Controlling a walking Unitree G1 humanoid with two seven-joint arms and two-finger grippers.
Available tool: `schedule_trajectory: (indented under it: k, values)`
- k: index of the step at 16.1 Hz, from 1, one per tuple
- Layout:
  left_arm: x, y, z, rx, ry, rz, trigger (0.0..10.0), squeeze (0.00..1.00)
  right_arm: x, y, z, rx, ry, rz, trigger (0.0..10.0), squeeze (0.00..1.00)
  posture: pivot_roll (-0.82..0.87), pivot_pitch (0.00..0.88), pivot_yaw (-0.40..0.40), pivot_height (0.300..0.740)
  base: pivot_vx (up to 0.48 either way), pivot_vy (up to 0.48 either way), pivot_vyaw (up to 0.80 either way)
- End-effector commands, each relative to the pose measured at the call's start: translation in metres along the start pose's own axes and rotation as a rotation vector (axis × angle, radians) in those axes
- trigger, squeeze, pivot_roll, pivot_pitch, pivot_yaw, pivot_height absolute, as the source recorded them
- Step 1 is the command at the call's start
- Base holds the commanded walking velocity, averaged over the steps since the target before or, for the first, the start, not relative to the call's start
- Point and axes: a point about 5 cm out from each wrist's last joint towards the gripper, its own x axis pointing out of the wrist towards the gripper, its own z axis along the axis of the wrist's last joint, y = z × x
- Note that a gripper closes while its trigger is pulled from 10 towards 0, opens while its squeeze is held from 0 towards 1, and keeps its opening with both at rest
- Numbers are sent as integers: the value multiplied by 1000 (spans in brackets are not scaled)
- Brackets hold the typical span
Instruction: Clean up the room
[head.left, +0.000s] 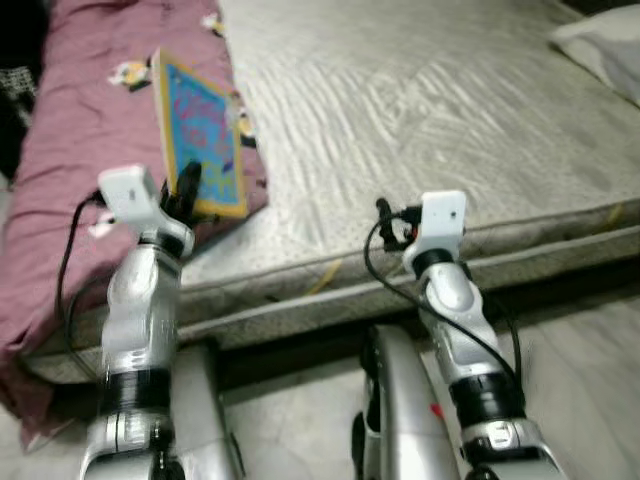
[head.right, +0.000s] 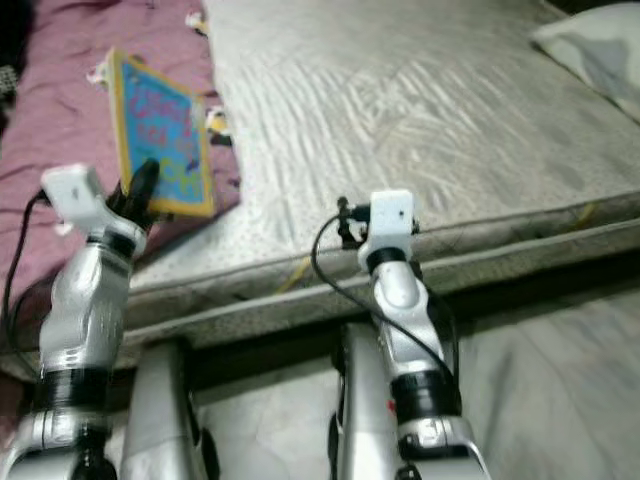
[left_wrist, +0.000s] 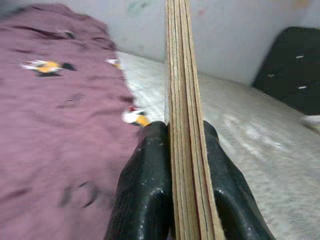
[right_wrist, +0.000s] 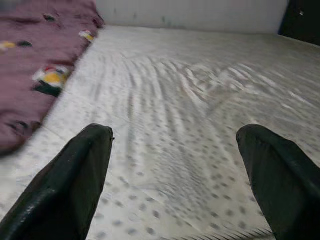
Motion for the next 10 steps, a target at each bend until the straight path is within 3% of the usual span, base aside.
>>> schedule_trajectory:
  k: [1,2,3,5,7,10]
  values:
    - [-3,-11,18,86,-67,-24,0,0,2,-2,7,29,-26,-15,10000,0,9,0,9,475,0,0,0]
    - [-9,-13,19,136,-63,-10,5373,0,2,-2,9,51,-32,-13,10000,0,13,0,9,475,0,0,0]
    - [-14,-16,21,155,-68,24,10000,0,5,-2,10,87,-28,-14,10000,0,24,0,0,475,0,0,0]
    - [-22,-17,19,214,-72,66,10000,0,6,3,11,87,-35,5,10000,0,47,0,-31,475,0,0,0]
    - [-31,-18,19,207,-58,90,10000,0,2,9,10,118,-49,60,10000,0,38,0,-25,475,0,0,0]
    - [-37,-22,15,261,-44,66,10000,0,-1,4,12,133,-73,63,10000,0,29,0,-21,484,0,0,0]
